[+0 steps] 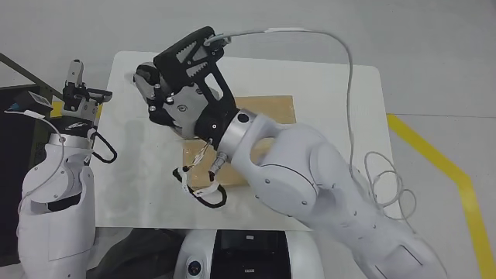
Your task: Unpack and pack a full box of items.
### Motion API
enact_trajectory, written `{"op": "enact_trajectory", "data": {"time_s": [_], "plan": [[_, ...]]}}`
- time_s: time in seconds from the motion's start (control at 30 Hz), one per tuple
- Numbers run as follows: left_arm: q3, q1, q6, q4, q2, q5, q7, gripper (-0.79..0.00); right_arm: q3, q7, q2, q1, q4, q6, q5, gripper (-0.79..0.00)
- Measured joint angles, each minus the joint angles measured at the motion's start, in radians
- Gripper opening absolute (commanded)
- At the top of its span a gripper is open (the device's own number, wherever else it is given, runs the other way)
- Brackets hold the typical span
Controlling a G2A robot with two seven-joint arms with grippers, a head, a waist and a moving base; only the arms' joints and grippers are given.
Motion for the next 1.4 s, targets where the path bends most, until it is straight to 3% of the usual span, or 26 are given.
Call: {"op": "enact_trajectory", "data": {"time_s": [0.37, 0.57, 0.77, 1.1, 1.4], "plan": [[0.000, 0.000, 0.000, 0.000, 0.000, 0.000, 0.000, 0.000, 0.002, -0.007, -0.027, 0.065, 0.073, -0.026, 0.060, -0.785], [0.000, 0.000, 0.000, 0.000, 0.000, 0.000, 0.000, 0.000, 0.050, -0.020, -0.025, 0.028, 0.076, -0.015, 0.076, -0.785], [0.000, 0.000, 0.000, 0.000, 0.000, 0.000, 0.000, 0.000, 0.104, -0.047, 0.001, -0.124, -0.018, -0.041, 0.026, -0.785], [0.000, 0.000, 0.000, 0.000, 0.000, 0.000, 0.000, 0.000, 0.217, -0.150, 0.052, -0.477, -0.178, -0.097, -0.032, -0.785], [0.000, 0.000, 0.000, 0.000, 0.000, 0.000, 0.000, 0.000, 0.327, -0.217, 0.077, -0.628, -0.264, -0.162, -0.006, -0.785]]}}
